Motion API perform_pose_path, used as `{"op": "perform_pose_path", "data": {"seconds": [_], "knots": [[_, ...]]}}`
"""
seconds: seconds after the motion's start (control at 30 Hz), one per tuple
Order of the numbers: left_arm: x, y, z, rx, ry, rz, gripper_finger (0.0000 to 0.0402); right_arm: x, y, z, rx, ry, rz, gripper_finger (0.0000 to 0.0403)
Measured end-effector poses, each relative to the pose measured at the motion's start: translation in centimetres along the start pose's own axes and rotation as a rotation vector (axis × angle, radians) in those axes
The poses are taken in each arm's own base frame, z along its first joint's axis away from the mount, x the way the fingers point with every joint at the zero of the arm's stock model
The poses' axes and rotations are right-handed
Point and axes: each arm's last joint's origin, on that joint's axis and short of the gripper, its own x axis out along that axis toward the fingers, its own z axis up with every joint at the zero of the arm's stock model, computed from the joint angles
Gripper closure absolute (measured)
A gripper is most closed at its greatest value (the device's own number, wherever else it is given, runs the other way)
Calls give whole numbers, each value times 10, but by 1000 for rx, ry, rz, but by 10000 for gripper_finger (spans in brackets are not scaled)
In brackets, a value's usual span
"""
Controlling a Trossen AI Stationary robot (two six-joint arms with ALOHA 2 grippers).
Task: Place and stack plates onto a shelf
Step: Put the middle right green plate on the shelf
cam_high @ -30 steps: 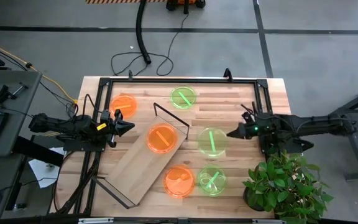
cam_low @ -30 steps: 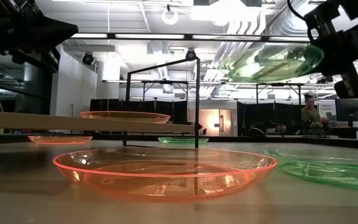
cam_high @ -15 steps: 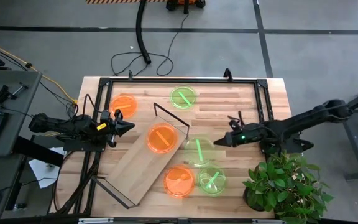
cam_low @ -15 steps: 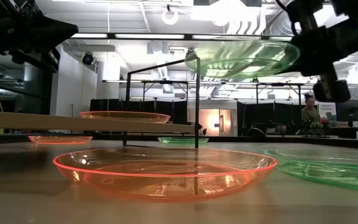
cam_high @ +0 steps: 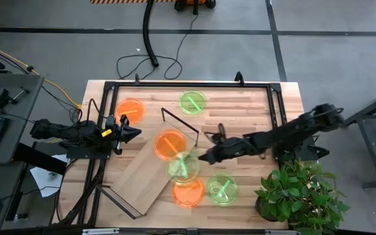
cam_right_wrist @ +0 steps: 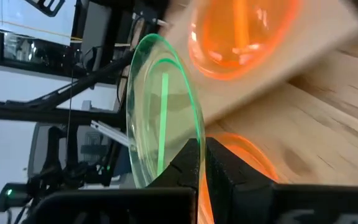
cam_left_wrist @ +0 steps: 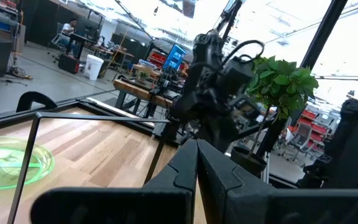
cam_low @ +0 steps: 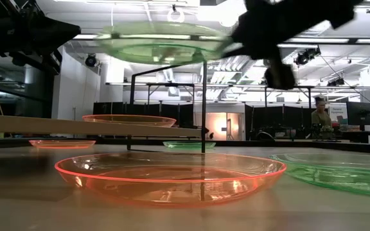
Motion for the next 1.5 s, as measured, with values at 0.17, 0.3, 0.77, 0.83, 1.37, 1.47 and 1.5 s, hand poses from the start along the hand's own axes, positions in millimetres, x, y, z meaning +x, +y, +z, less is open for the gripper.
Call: {"op": "perform_pose_path", "data": {"seconds": [0.17, 0.3, 0.77, 0.83, 1.37, 1.47, 1.5], "knots": [[0, 0, 0, 0, 0, 0, 398, 45, 24, 2, 4, -25, -3, 403], [0, 0, 0, 0, 0, 0, 398, 85, 38, 0, 33, -22, -19, 403], [0, 0, 0, 0, 0, 0, 398, 180, 59, -4, 118, -5, -136, 403], [0, 0, 0, 0, 0, 0, 398, 185, 58, -5, 121, 0, -182, 403], [0, 0, 0, 0, 0, 0, 398, 185, 57, 0, 140, -66, -252, 403], [0, 0, 0, 0, 0, 0, 398, 185, 57, -1, 136, -44, -249, 402], [0, 0, 0, 0, 0, 0, 398, 185, 57, -1, 134, -35, -248, 399]]}}
